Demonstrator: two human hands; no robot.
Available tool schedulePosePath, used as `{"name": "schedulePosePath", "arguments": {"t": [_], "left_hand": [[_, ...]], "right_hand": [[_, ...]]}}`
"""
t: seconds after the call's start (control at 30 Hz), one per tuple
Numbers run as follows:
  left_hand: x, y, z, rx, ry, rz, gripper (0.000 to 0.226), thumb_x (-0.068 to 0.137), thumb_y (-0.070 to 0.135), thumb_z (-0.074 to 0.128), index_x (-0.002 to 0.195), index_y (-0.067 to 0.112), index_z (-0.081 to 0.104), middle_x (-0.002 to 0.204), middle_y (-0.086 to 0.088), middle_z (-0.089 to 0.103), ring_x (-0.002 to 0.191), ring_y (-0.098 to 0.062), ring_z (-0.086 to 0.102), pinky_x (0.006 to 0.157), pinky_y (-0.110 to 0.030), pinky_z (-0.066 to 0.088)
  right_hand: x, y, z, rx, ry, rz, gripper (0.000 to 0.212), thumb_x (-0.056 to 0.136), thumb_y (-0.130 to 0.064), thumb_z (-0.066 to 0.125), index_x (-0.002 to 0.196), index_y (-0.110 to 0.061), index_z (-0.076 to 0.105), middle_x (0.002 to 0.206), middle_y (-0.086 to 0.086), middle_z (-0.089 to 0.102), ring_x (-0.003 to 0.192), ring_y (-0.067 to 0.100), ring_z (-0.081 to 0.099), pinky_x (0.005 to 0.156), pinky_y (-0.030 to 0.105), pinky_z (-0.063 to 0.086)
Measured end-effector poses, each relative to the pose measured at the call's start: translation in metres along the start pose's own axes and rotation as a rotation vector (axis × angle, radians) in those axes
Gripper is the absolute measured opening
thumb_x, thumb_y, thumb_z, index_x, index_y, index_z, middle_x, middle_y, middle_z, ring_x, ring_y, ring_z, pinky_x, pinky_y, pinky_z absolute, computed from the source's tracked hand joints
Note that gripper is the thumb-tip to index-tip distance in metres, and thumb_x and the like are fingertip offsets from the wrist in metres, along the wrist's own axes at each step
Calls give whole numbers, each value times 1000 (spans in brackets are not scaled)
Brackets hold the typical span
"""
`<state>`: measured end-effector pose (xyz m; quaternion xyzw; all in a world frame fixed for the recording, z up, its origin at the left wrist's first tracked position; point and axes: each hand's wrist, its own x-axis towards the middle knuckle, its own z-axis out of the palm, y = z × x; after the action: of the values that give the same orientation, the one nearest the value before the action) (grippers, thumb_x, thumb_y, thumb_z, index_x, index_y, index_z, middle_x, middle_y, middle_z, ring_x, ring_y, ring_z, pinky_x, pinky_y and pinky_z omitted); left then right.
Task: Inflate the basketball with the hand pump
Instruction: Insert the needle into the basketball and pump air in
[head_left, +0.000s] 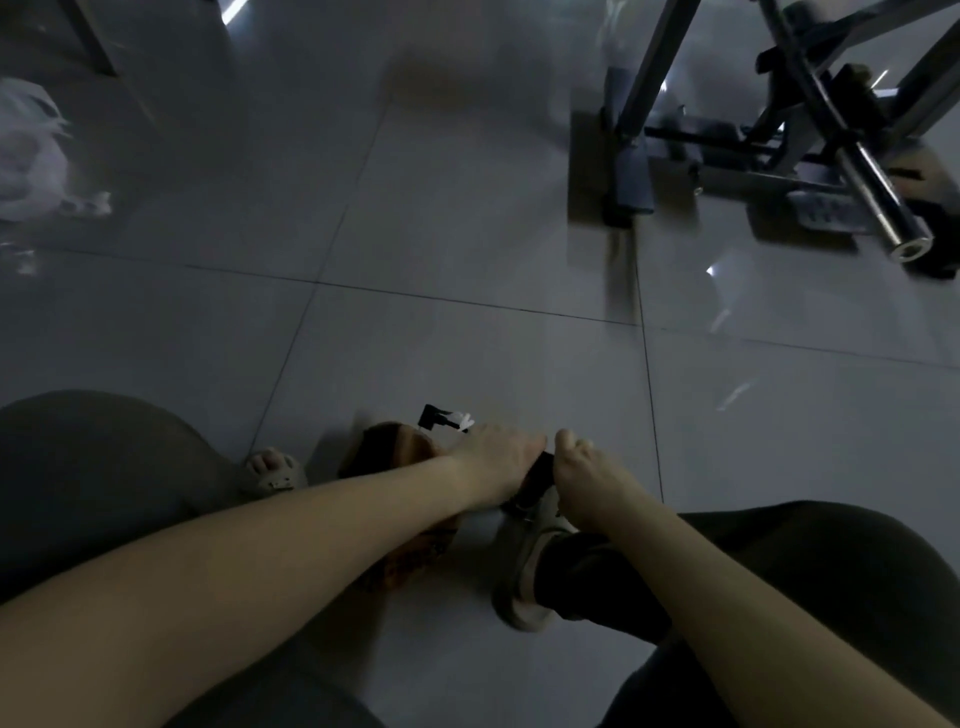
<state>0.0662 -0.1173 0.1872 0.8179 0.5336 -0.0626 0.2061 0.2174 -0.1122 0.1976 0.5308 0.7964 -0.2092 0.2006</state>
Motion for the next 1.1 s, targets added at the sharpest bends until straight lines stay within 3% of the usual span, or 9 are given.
{"name": "schedulePosePath", "arguments": {"t": [0.13, 0.27, 0.4, 0.5, 0.6, 0.7, 0.8, 0.97, 1.1], "left_hand": [[4, 1, 6, -30, -43, -39, 23, 102, 29, 49, 119, 14, 51, 120, -10, 62, 109, -30, 61, 100, -49, 42], [6, -1, -10, -5, -139, -17, 19, 100, 22, 52, 116, 14, 55, 116, -9, 63, 102, -29, 62, 87, -44, 52], [7, -8, -60, -25, -73, -64, 12, 98, 24, 55, 109, 18, 56, 104, -4, 59, 89, -23, 56, 72, -37, 46], [6, -2, -102, -1, 75, -55, 11, 98, 30, 55, 105, 21, 53, 95, 3, 51, 83, -19, 50, 69, -35, 39], [0, 9, -81, -9, 25, -41, 13, 97, 27, 56, 109, 21, 53, 99, -1, 53, 88, -22, 53, 72, -36, 41], [-3, 17, -26, 5, -24, -27, 21, 100, 23, 54, 119, 16, 53, 117, -7, 60, 105, -29, 61, 81, -39, 48], [-1, 9, 5, 121, 15, -35, 26, 100, 23, 53, 124, 13, 49, 122, -11, 61, 109, -33, 62, 90, -44, 46], [8, -3, 34, 0, -53, -87, 27, 96, 21, 60, 119, 14, 47, 118, -13, 62, 106, -35, 63, 75, -42, 43], [14, 2, 27, 26, -58, -103, 37, 92, 24, 66, 123, 16, 46, 121, -12, 60, 108, -34, 62, 82, -44, 48]], "right_hand": [[10, 2, 3, -30, -43, 10, 33, 95, -12, 49, 123, -4, 35, 123, 19, 45, 108, 38, 54, 79, 39, 42], [11, -2, -10, 60, -84, 27, 26, 94, -9, 54, 114, -7, 38, 114, 15, 49, 105, 37, 55, 74, 37, 39], [-2, -1, -46, 205, 212, 32, 16, 93, -15, 58, 99, -16, 43, 89, 0, 49, 78, 21, 54, 69, 37, 48], [-23, 5, -80, 258, 381, 10, 11, 96, -20, 55, 101, -17, 45, 85, -1, 50, 70, 16, 50, 57, 31, 41], [-35, 1, -75, 134, 177, 39, 14, 97, -16, 51, 105, -14, 39, 92, 2, 53, 74, 16, 52, 58, 28, 38], [-29, -8, -45, -22, 0, 72, 26, 97, -15, 53, 120, -6, 46, 118, 13, 56, 106, 30, 59, 83, 36, 48], [-10, -8, -24, -51, -77, 74, 34, 96, -16, 53, 127, -3, 46, 126, 15, 55, 114, 32, 57, 90, 39, 49], [11, -10, -6, -94, -164, 46, 44, 97, -16, 54, 136, -1, 40, 135, 19, 53, 123, 35, 54, 99, 42, 48], [11, -3, -16, -94, -160, 15, 39, 96, -14, 55, 131, -2, 44, 133, 17, 53, 121, 33, 54, 96, 39, 46]]}}
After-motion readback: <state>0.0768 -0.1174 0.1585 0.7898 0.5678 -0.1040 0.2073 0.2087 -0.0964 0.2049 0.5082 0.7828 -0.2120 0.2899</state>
